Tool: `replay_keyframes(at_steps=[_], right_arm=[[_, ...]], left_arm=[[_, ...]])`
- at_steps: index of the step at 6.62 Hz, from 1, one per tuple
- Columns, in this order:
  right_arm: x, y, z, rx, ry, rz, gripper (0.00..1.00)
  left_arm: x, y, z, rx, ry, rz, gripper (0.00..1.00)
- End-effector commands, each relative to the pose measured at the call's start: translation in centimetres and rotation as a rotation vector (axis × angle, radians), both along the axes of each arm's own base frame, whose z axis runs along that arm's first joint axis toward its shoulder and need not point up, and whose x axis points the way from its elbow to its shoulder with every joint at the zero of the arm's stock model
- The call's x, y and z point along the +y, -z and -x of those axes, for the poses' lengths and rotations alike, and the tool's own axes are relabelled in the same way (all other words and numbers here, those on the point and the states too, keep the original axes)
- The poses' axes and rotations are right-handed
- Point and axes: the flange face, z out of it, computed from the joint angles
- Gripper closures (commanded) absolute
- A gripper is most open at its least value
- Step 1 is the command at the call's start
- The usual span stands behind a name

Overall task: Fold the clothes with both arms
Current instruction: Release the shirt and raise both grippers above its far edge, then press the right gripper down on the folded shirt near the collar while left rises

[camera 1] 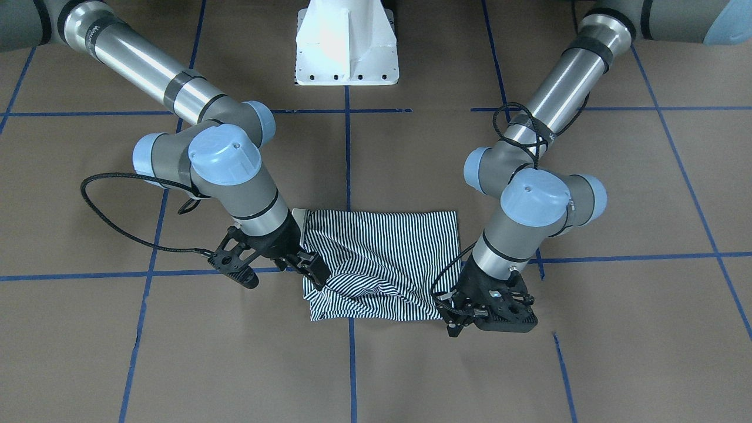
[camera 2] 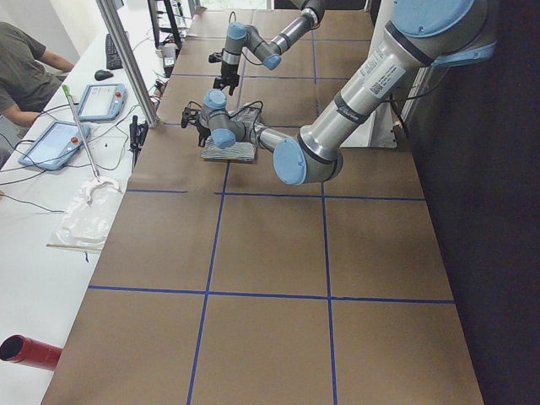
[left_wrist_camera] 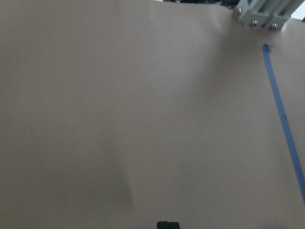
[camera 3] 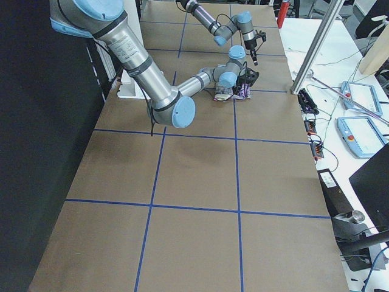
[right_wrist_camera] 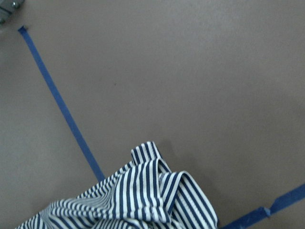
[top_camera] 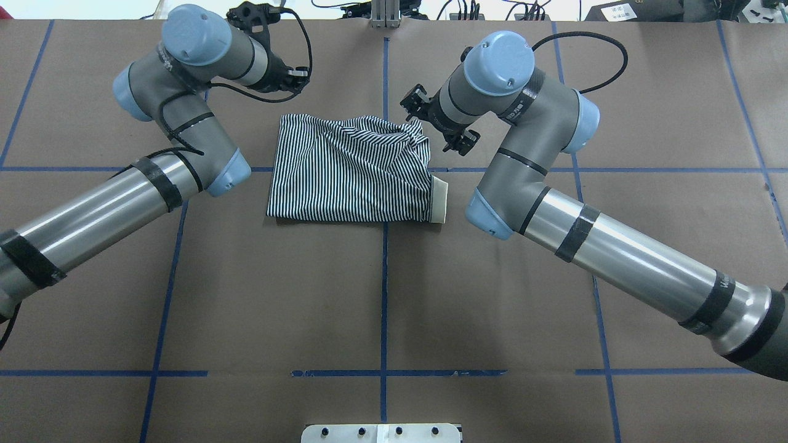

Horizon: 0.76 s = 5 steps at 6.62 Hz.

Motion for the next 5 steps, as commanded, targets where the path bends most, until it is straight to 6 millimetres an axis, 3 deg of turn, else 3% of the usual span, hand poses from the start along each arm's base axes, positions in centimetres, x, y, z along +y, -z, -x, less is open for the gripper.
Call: replay_keyframes(at_steps=[1,2,3,5], right_arm=[[4.3,2.1,4.3,-0.011,0.012,-0.021,0.94],[4.8,1.9,5.2,0.003,0.023,-0.034,1.00],[4.5,1.9,5.0,0.006,0.012,-0.033,1.00],[1.9,2.7,3.9,0.013,-0.086,-0.024,1.00]], left_arm=[[-0.2,-0.3,7.7,0.071,-0.035,0.006,1.00],[0.7,-1.1,9.5,0.075,-0.025,0.001,1.00],[1.1,-1.2,9.7,0.078,-0.024,0.000,1.00],[1.3,-1.3,9.9,0.080,-0.022,0.002,1.00]])
